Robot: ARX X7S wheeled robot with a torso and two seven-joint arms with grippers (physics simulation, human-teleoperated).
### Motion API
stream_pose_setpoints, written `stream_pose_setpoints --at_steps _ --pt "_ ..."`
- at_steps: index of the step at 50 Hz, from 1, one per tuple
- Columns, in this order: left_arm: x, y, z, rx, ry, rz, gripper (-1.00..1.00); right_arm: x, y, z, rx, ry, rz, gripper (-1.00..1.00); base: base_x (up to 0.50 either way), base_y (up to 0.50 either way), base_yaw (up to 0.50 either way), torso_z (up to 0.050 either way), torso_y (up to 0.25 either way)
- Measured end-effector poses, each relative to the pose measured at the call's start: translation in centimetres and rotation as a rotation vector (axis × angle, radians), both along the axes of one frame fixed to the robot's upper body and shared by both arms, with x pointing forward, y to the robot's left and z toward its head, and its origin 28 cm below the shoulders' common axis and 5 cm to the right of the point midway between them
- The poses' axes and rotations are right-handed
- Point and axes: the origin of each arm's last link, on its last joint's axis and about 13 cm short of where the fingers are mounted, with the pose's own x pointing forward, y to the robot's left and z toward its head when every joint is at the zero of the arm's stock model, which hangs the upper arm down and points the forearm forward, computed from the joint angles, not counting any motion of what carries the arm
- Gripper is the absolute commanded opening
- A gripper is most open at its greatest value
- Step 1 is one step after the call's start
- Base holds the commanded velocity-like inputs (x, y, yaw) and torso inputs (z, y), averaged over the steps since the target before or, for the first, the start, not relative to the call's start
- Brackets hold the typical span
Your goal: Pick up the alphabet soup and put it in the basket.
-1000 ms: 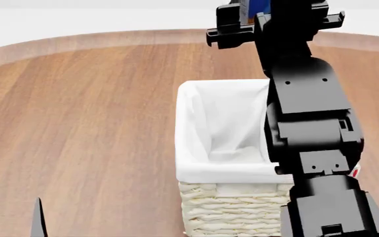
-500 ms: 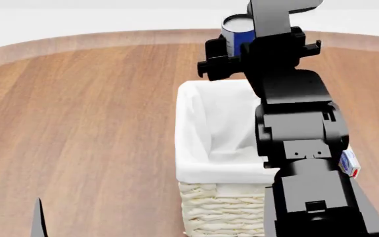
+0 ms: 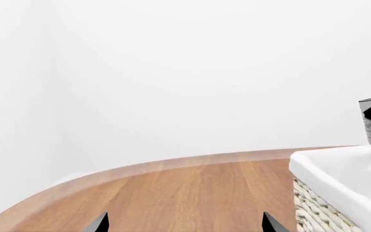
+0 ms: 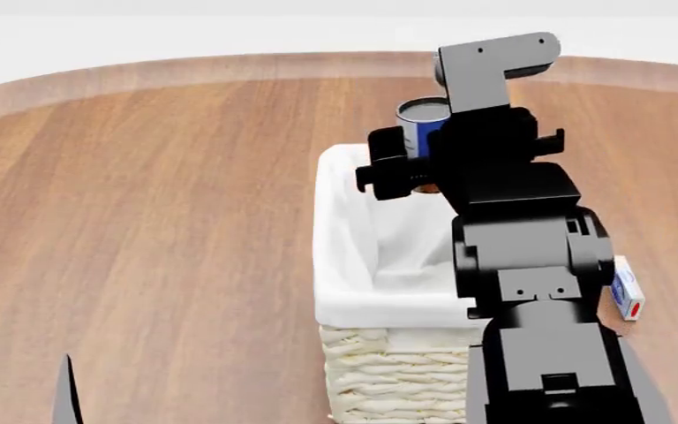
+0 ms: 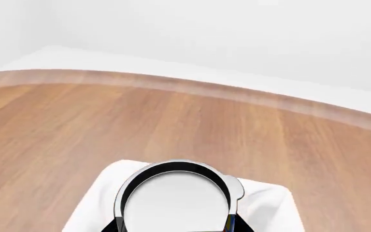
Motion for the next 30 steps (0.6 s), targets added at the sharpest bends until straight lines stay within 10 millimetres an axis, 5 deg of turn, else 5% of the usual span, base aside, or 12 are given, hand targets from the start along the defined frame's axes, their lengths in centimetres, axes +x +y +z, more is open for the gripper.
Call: stream_pose_setpoints --at_steps 30 --pt "0.0 0.0 -0.1 0.003 0.003 0.002 1.00 -0.8 -0.4 -3.1 -0.014 0.107 -0.003 -1.00 0.00 0.00 0.00 0.000 0.001"
